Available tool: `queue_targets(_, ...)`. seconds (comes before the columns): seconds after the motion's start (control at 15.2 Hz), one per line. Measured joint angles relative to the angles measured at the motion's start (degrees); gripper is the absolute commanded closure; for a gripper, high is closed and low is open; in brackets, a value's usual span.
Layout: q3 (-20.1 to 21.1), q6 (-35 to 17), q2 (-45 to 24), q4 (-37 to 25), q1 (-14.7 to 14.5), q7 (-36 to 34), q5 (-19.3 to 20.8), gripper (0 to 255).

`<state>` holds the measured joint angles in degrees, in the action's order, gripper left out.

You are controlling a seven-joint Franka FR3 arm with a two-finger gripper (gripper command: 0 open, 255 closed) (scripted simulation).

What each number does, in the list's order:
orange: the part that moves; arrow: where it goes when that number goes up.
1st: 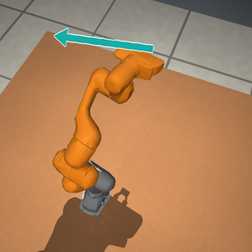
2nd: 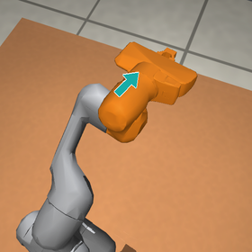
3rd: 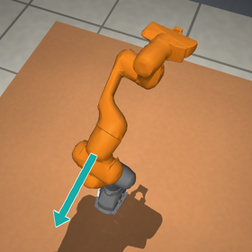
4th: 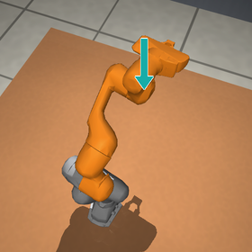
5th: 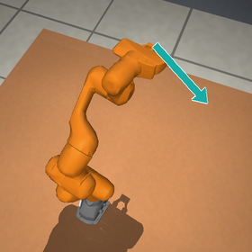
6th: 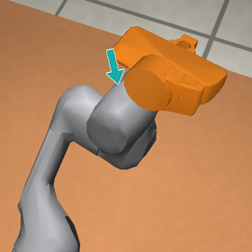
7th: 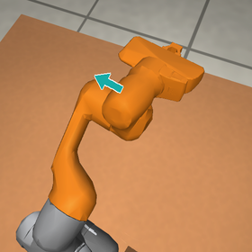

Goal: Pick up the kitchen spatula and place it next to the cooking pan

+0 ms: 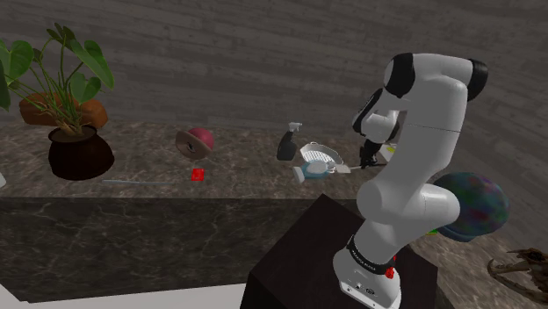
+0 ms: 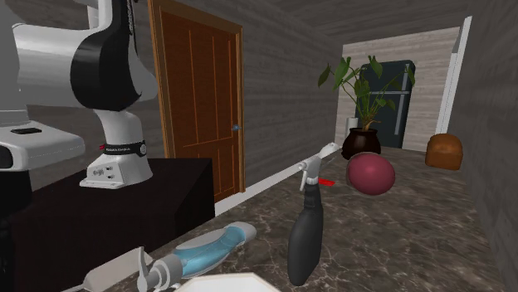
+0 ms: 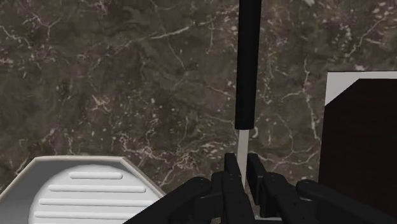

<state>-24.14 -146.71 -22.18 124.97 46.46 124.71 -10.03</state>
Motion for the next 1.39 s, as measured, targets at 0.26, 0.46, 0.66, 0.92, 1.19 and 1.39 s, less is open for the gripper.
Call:
queue_targets(0.26,1.18,-2.06,-2.68,-0.48,1.2,1.36,-1.68,255)
queue_targets(0.46,2.11,-3.71,-4.54,-0.61,1.95,2.13,-2.82,255)
queue_targets(0.66,3.19,-5.61,-6.56,-0.71,2.74,2.88,-4.02,255)
queue_targets(0.92,4.61,-7.61,-9.35,-1.48,3.74,3.61,-5.39,255)
queue_targets(1.19,6.09,-9.67,-12.25,-2.41,5.15,4.67,-6.72,255)
queue_targets(1.39,6.27,-9.96,-12.62,-2.54,5.23,4.68,-6.88,255)
